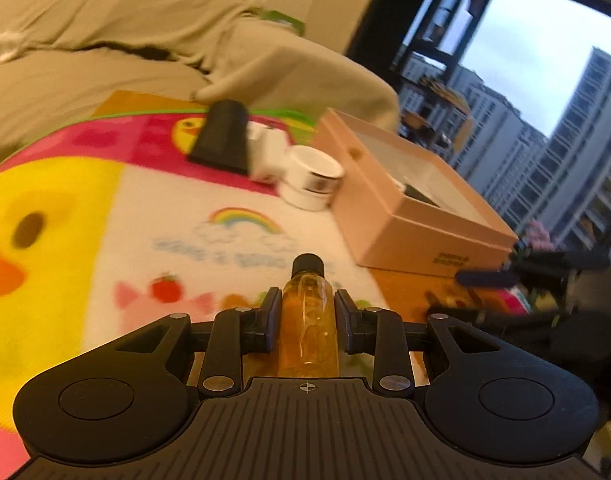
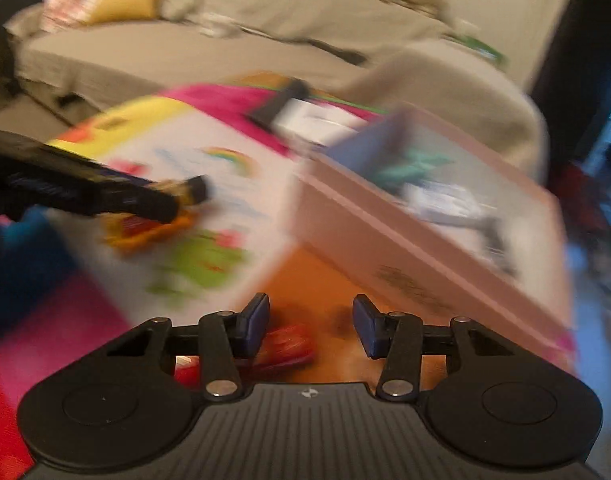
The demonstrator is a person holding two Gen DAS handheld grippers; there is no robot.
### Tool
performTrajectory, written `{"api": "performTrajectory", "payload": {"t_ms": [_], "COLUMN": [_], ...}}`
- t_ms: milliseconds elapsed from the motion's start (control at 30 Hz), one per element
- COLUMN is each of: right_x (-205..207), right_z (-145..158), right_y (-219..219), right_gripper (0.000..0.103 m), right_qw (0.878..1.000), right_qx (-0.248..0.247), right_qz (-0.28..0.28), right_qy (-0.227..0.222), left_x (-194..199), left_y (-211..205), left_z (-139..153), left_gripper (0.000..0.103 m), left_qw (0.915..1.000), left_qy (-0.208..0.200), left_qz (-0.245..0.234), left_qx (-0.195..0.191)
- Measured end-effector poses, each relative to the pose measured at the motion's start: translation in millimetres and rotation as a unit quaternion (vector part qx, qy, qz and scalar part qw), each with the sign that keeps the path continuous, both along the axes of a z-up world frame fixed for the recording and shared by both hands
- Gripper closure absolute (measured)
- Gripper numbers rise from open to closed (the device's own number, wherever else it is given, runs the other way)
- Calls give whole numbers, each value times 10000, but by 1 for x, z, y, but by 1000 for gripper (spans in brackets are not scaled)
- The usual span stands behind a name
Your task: Organize rigid objects
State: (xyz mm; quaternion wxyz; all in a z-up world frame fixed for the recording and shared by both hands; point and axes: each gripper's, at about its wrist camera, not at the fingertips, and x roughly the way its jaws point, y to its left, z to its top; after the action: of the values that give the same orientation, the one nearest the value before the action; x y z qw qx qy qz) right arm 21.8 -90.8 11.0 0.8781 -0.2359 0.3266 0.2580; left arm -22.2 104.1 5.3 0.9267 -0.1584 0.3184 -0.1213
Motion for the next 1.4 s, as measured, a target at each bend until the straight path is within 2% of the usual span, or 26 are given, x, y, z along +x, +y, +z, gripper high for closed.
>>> {"api": "performTrajectory", "payload": {"t_ms": [67,133,267,300,367,467,600,633,700,733,767,867,1000,1200,1333,1400], "right_x": [6,15,64,84,125,187,267,278,299,304,309,303,262,195,146,121], "right_z": [15,42,94,102,105,95,66,59,42,35,29,18,18,20,21,23], "right_y": [-7,-8,18,30,59,107,157,162,172,172,171,163,155,137,131,125], "right_gripper": [57,54,22,21,21,21,21,24,46,63,71,73,74,76,77,78], "right_qw": [9998,9979,9921,9910,9917,9919,9794,9778,9757,9740,9708,9639,9699,9672,9680,9707], "right_qx": [154,590,1156,1194,1042,763,794,748,512,414,336,306,71,-1,-29,-20], "right_qz": [-122,-85,-34,1,-11,-287,-855,-995,-1316,-1381,-1438,-1377,-1145,-701,-170,58], "right_qy": [104,257,482,606,747,970,1650,1684,1672,1749,1890,2256,2146,2440,2505,2402], "left_x": [2,4,18,25,42,78,131,143,160,165,168,163,142,68,21,2], "left_y": [-5,-2,28,38,59,94,128,132,130,127,124,115,106,98,90,83], "left_z": [1,1,9,12,18,23,19,17,12,9,6,-1,-1,-4,-6,-8], "left_gripper": [71,71,71,71,71,71,71,71,71,71,71,71,71,71,71,71], "left_qw": [9999,9999,9998,9997,9991,9958,9886,9883,9897,9907,9915,9934,9951,9951,9923,9905], "left_qy": [-39,-33,13,2,-20,-27,74,123,191,219,247,195,162,195,257,244], "left_qz": [-39,5,194,225,398,890,1360,1366,1266,1193,1107,866,651,437,579,678], "left_qx": [131,138,17,-71,-114,-202,-636,-663,-637,-624,-638,-724,-731,-863,-1063,-1171]}}
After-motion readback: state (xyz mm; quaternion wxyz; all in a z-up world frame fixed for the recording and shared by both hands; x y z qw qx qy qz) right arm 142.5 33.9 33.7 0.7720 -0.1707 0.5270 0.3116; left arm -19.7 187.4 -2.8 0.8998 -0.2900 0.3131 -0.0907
